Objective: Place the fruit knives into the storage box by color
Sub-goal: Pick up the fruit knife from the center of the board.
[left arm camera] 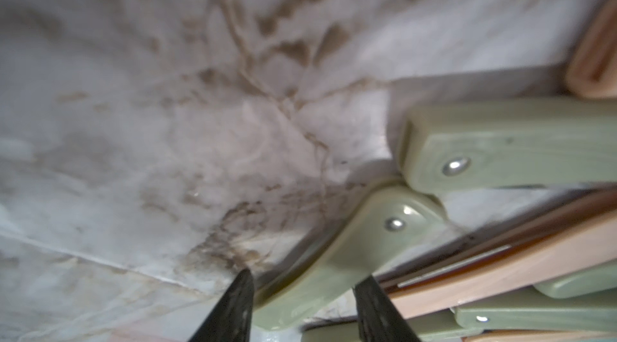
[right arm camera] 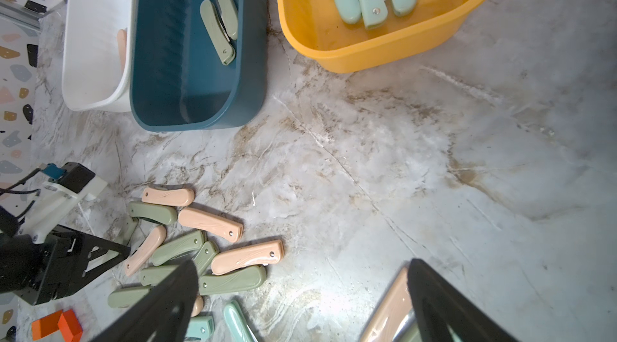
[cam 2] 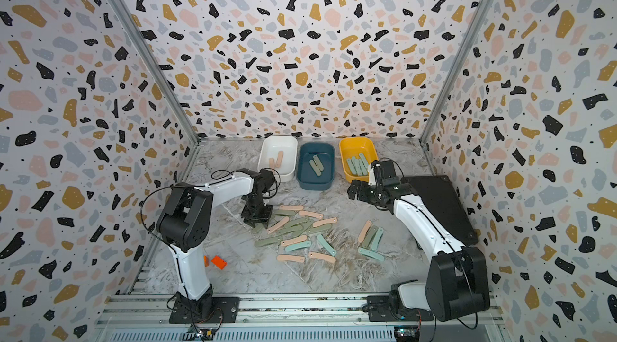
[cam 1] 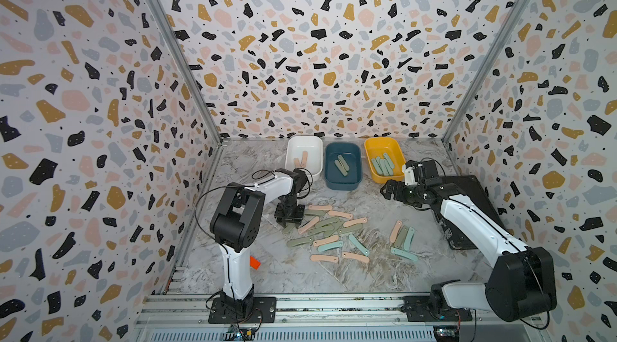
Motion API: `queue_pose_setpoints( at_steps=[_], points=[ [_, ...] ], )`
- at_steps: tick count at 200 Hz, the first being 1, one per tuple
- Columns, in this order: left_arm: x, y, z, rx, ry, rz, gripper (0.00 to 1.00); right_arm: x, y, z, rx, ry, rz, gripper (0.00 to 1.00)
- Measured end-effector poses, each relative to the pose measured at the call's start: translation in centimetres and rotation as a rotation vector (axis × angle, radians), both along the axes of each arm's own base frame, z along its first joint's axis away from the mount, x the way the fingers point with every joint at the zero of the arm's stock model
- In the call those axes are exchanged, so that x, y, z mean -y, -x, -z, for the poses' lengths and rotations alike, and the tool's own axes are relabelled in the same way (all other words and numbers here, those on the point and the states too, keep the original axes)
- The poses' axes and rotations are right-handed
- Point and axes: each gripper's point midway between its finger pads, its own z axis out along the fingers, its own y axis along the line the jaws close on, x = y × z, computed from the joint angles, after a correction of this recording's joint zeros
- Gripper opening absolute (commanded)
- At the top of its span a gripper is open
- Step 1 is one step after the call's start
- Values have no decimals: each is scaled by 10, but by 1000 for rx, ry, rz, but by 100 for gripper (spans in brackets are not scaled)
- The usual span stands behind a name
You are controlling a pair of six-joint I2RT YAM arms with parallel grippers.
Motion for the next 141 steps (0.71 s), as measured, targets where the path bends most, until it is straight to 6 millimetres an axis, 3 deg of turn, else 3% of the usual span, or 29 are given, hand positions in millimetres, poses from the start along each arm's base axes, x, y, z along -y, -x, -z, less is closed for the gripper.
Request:
queue_pose_setpoints(
  at_steps=[85,141],
  points=[
    [-2,11,-2,-6,9,-17,19,-8,6,4,-16,-45,-26,100],
    [12,7,-32,71,113,-49,14,-36,14,7,-37,-116,-80,99]
  ],
)
